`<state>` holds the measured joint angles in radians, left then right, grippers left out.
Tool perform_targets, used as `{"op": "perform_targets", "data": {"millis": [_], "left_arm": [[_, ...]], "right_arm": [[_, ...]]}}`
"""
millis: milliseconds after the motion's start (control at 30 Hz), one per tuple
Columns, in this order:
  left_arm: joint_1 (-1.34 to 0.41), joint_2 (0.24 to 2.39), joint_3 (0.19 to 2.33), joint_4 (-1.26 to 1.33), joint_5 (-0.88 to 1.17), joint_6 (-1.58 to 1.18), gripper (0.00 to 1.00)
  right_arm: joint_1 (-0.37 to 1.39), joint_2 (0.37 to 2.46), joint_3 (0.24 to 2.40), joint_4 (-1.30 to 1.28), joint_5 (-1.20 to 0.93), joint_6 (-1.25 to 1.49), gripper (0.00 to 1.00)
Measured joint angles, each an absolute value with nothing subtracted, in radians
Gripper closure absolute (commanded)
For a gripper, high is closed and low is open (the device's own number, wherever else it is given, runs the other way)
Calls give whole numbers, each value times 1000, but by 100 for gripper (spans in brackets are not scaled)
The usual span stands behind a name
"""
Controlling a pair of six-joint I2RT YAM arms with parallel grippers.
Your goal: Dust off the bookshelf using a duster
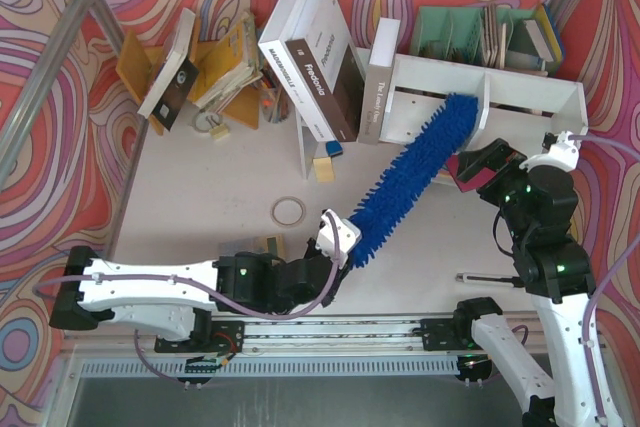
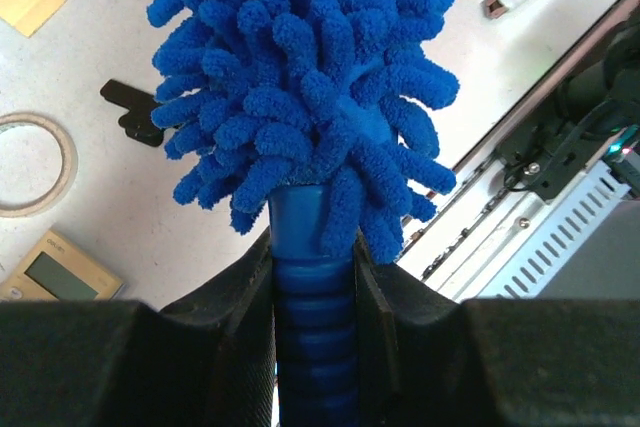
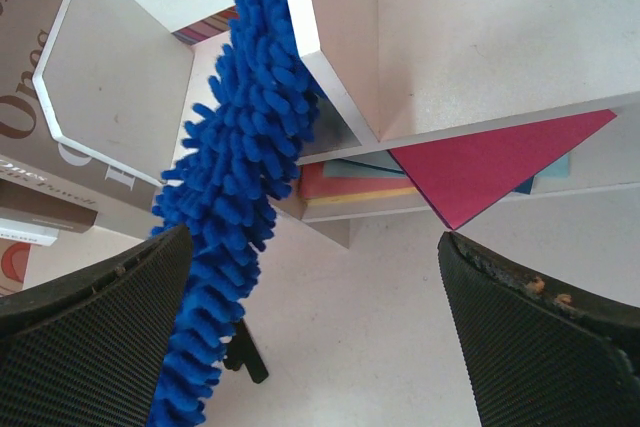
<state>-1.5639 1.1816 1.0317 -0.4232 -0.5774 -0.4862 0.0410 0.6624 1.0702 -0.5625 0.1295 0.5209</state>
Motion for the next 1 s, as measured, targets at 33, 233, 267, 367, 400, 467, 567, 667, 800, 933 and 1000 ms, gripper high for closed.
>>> {"op": "perform_targets", "data": {"millis": [33, 233, 267, 367, 400, 467, 567, 667, 800, 933, 1000], "left_arm": [[-1570, 1177, 1035, -423, -579, -486, 100], [-1590, 1123, 1042, -393, -595, -465, 100], [-1593, 1112, 1042, -383, -595, -456, 100], [-1605, 1088, 1042, -362, -585, -437, 100], [-1607, 1085, 1042, -361, -582, -432, 100], [-1609, 1084, 1042, -358, -579, -429, 100], [-1615, 1093, 1051, -360, -574, -422, 100], [-1626, 1135, 1090, -364, -564, -414, 100], [-1637, 1184, 1104, -359, -546, -408, 100], [-1637, 1200, 1084, -356, -535, -414, 100], [-1637, 1197, 1056, -346, -534, -424, 100]], "right_arm": [[41, 662, 1070, -562, 130, 521, 1], [41, 662, 1070, -562, 130, 521, 1], [41, 662, 1070, -562, 130, 521, 1], [41, 662, 1076, -564, 130, 521, 1], [41, 663, 1082, -567, 130, 520, 1], [41, 664, 1103, -571, 130, 519, 1], [41, 669, 1161, -585, 133, 512, 1], [41, 669, 1216, -587, 141, 504, 1], [41, 668, 1250, -588, 155, 494, 1], [41, 668, 1250, -600, 160, 493, 1], [41, 668, 1250, -605, 160, 494, 1]]}}
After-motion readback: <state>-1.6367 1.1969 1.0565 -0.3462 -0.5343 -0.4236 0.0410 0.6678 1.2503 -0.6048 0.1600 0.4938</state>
